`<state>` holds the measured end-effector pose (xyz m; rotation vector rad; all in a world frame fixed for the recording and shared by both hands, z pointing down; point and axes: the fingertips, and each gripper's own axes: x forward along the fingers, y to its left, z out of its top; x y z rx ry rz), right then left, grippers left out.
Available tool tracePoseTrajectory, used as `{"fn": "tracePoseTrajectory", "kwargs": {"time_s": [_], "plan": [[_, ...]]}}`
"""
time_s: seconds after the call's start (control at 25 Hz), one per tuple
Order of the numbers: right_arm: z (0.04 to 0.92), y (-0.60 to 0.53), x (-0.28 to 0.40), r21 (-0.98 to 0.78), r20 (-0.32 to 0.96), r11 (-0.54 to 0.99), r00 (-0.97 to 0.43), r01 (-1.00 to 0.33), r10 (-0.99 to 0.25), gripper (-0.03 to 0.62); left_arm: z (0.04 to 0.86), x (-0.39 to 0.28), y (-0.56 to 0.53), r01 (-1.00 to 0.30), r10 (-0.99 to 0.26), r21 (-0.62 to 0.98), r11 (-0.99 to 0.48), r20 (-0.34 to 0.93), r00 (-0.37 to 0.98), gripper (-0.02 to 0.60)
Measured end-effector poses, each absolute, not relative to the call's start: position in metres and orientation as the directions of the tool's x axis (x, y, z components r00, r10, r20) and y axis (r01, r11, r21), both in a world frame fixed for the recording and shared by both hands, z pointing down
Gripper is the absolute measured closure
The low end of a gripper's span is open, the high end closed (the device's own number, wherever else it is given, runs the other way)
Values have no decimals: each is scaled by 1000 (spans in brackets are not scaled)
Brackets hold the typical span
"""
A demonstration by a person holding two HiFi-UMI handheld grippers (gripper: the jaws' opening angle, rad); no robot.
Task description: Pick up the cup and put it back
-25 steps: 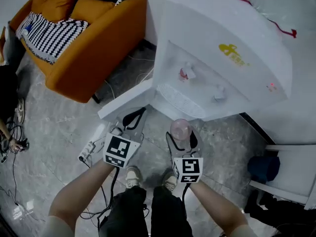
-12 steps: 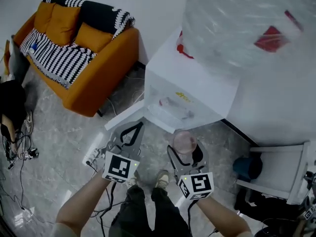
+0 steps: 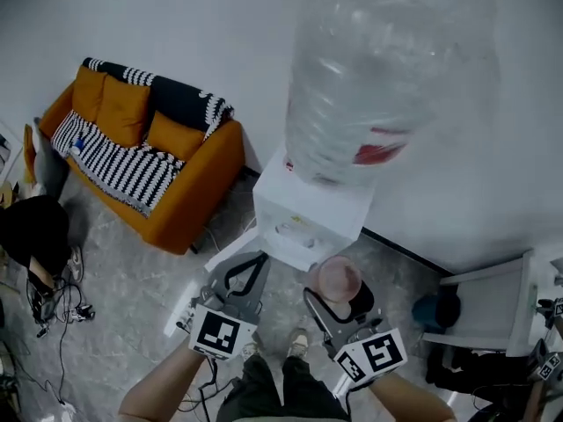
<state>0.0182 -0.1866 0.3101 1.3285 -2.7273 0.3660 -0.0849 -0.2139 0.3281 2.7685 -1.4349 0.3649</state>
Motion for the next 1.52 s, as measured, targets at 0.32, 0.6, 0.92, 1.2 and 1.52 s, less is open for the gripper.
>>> {"fn": "tracePoseTrajectory", "kwargs": {"time_s": [0.32,0.6,0.92,1.2,1.52], "plan": [[201,-152,24,50,76,653,-649,-756,-757,232,212,-83,-173,-806,-821,-155,-571,97,562,580],[170,-119,41,-17,75,654,-653,-756,-753,232,162,-79,-130,-782,-810,-230,-579,49,585,579],[166,-102,57,-42,101,617,-618,-785,-780,232,167,-83,-101,-810,-830,-184,-557,86,552,579],[178,-109,68,-77,134,594,-598,-801,-790,232,180,-83,-106,-847,-847,-69,-527,121,517,578],[188,-127,80,-146,158,549,-567,-823,-808,232,178,-81,-121,-854,-853,-55,-517,119,509,578]]}}
